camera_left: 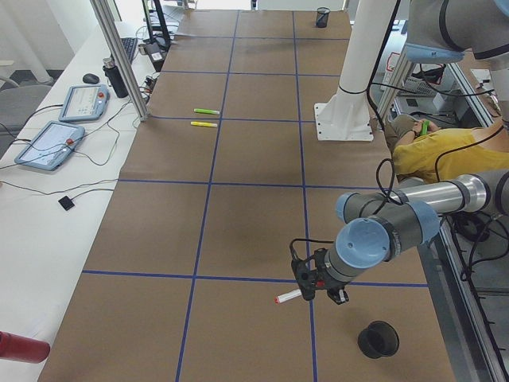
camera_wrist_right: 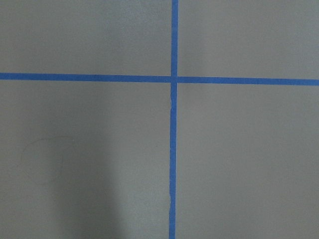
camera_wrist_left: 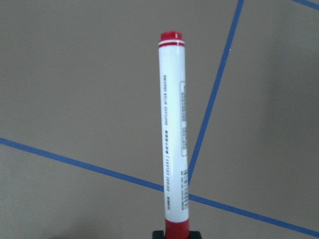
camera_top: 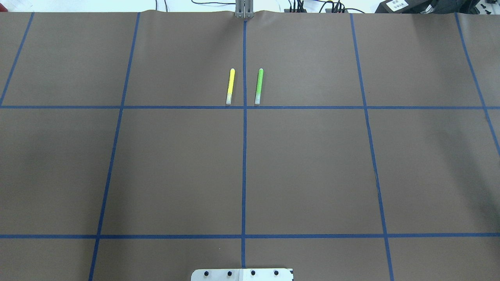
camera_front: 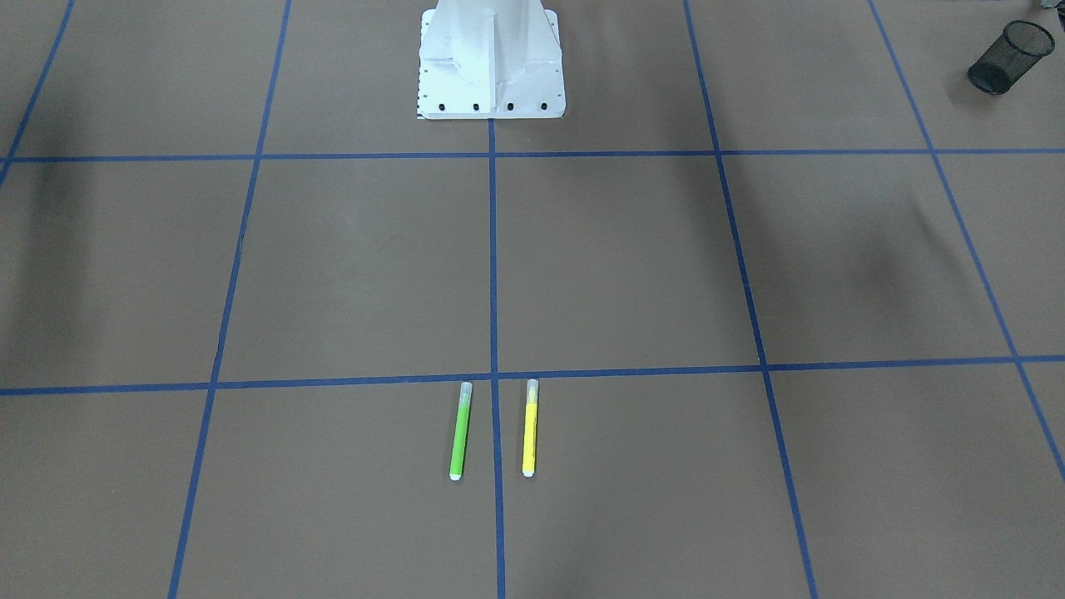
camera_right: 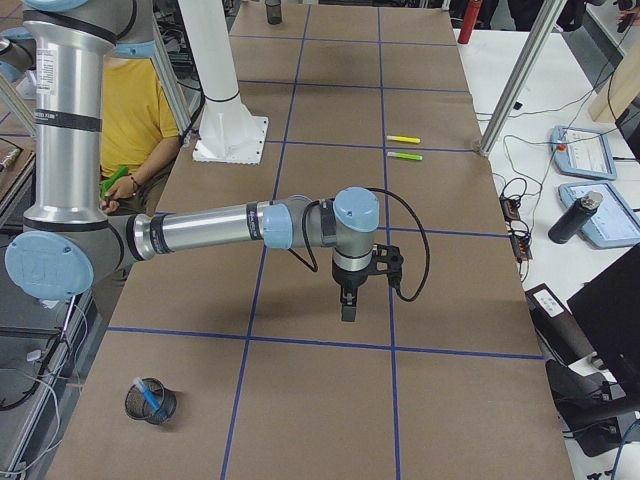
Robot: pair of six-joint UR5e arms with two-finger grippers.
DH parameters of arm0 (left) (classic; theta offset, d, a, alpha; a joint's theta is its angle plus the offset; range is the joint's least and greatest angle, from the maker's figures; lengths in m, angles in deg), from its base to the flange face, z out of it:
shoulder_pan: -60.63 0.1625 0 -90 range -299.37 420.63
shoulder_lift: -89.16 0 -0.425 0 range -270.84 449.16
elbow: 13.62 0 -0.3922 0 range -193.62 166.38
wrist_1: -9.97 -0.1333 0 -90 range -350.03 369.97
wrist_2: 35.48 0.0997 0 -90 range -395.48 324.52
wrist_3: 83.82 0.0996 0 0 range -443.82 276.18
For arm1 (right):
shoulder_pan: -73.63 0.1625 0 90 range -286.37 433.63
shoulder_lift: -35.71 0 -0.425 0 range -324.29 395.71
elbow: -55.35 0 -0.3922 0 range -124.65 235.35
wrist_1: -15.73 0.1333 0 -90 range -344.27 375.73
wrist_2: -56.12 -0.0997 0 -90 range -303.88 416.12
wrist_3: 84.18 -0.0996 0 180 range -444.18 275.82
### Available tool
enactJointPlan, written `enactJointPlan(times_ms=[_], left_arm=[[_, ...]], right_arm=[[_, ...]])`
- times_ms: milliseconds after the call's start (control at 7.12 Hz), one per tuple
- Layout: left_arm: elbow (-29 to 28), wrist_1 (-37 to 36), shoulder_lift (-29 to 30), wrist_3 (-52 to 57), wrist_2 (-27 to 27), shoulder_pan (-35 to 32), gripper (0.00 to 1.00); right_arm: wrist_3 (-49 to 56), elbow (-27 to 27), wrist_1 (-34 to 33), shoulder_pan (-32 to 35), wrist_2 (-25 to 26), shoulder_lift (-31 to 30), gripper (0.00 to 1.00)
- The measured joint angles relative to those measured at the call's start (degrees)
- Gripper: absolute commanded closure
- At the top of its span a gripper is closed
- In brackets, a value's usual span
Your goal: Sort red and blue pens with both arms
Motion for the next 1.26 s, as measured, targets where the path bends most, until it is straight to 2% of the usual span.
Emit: enactJointPlan(times_ms=[281,421,842,982,1263], left_arm=[[-0.39,-2.03,-6.00,4.01,-0.06,-5.10,1.00],[-0.44,-5.99,-7.61,7.69,0.00,-7.15,1.00],[0.47,-28.32,-6.11,22.94,2.82,-14.24,1.00],[0.20,-33.83,-5.13,24.96,3.47,-15.22,1.00],[-2.89,-40.25,-3.37,25.99,3.84,-15.77,1.00]], right_arm=[[0.04,-0.60,0.85,0.00,0.03,-0.05,0.00],[0.00,-0.69,0.98,0.00,0.03,-0.05,0.00],[0.04,-0.99,1.81,0.00,0.05,0.00,0.00],[0.00,-1.56,2.96,0.00,0.09,0.00,0.00],[-0.02,-2.44,4.52,0.00,0.06,-0.03,0.00]])
